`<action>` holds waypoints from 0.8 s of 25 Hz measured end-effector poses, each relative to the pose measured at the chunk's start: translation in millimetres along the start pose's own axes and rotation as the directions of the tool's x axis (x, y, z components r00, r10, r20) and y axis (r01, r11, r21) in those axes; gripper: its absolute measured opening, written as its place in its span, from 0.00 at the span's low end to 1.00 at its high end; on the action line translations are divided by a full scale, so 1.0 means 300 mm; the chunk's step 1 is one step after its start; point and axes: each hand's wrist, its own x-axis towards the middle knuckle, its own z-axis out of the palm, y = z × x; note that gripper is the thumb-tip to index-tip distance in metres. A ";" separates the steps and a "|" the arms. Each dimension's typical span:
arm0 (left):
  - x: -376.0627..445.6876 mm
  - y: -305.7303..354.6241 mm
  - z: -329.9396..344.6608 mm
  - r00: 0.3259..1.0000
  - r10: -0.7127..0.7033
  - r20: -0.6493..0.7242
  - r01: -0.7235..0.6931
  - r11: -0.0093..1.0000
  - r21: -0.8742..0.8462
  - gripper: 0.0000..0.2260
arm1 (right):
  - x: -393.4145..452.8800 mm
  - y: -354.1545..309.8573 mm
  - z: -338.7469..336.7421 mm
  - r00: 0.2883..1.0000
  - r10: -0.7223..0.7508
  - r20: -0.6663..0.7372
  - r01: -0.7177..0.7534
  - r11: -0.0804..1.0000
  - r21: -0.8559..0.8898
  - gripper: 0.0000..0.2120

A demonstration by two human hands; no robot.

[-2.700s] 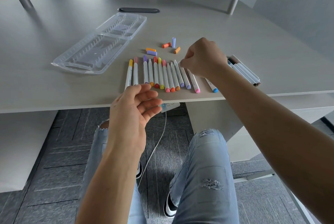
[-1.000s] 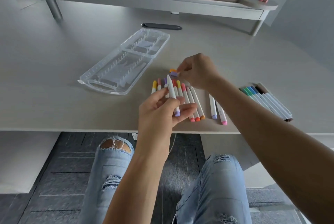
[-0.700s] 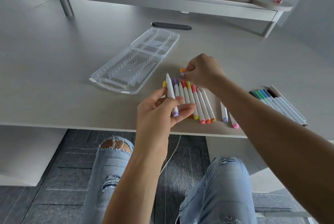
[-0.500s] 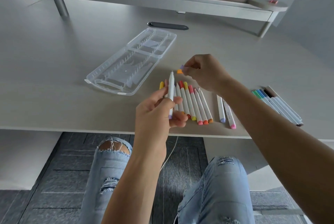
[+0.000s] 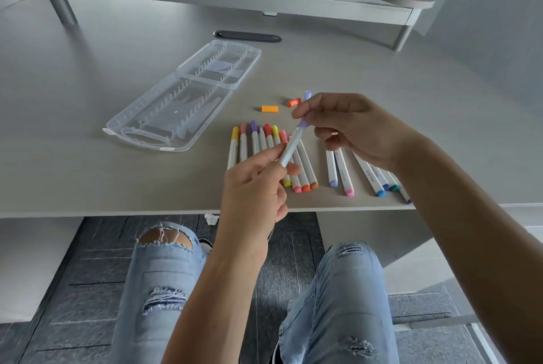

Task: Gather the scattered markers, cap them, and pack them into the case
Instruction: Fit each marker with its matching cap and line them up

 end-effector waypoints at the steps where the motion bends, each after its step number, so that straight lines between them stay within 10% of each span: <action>1: -0.006 -0.001 0.007 1.000 0.000 0.008 0.000 1.000 0.008 0.16 | -0.008 -0.003 0.000 1.000 0.000 -0.021 0.000 1.000 -0.009 0.11; 12: -0.025 -0.037 0.109 0.999 0.032 0.010 -0.033 0.999 0.008 0.13 | -0.100 0.047 0.029 0.935 -0.047 -0.350 0.038 0.999 -0.033 0.05; 20: -0.066 -0.045 0.108 0.996 0.017 0.089 -0.025 0.996 0.081 0.08 | -0.026 0.023 -0.008 0.891 0.120 -0.439 -0.225 0.954 -0.196 0.08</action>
